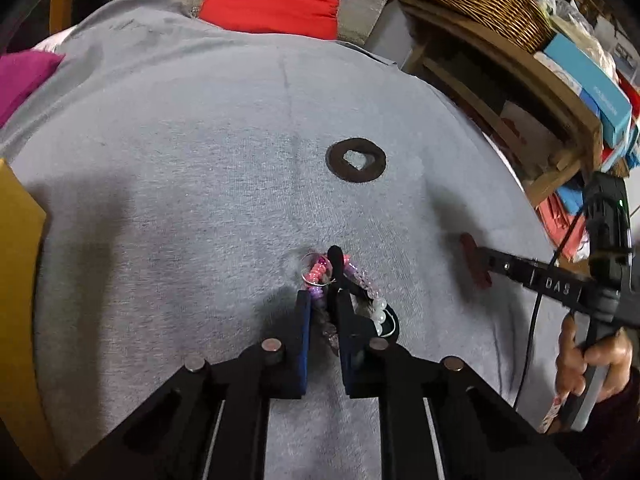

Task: Organize jewelry
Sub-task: 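Lift the maroon ring with the right tool while the left tool lifts the black hair tie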

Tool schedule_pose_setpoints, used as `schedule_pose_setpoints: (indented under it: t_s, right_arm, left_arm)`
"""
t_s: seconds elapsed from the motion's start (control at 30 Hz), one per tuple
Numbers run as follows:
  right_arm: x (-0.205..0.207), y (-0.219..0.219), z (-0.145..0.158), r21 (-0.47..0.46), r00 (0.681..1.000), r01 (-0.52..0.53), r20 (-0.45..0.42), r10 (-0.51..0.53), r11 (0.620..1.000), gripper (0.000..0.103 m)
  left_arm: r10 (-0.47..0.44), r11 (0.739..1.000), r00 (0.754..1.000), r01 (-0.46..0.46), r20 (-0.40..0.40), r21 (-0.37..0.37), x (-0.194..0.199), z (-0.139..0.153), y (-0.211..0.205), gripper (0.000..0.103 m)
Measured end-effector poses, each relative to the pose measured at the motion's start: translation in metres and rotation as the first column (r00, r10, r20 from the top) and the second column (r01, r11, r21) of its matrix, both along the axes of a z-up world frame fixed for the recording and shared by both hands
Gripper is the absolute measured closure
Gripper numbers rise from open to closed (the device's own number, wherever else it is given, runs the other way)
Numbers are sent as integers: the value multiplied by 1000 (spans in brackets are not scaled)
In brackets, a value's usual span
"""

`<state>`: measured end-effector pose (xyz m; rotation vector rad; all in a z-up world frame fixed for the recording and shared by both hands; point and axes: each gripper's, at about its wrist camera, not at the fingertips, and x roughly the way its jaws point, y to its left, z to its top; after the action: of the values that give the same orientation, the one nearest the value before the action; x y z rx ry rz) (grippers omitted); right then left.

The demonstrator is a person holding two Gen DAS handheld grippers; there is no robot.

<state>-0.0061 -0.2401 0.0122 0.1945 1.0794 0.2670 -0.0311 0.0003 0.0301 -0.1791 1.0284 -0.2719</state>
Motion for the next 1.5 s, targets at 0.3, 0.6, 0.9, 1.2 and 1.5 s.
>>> schedule_pose_setpoints:
  t_s: [0.3, 0.6, 0.9, 1.2, 1.5]
  right_arm:
    - [0, 5, 1, -11, 1000, 4, 4, -4, 1000, 95]
    - [0, 5, -1, -13, 1000, 0, 8, 0, 1000, 95]
    - [-2, 8, 0, -29, 1000, -2, 19, 2, 1000, 95]
    - [-3, 11, 1, -44, 1000, -4, 30, 5, 999, 95]
    - [-4, 14, 4, -41, 999, -3, 46, 5, 999, 96]
  left_arm:
    - [-18, 999, 1000, 18, -12, 33, -7, 5, 5, 90]
    - [21, 1000, 998, -20, 57, -11, -1, 24, 8, 72]
    - [32, 999, 998, -33, 47, 29, 19, 10, -13, 97]
    - [61, 950, 967, 20, 246, -312, -8, 70, 23, 98]
    - [91, 963, 971, -29, 222, -267, -10, 70, 28, 98]
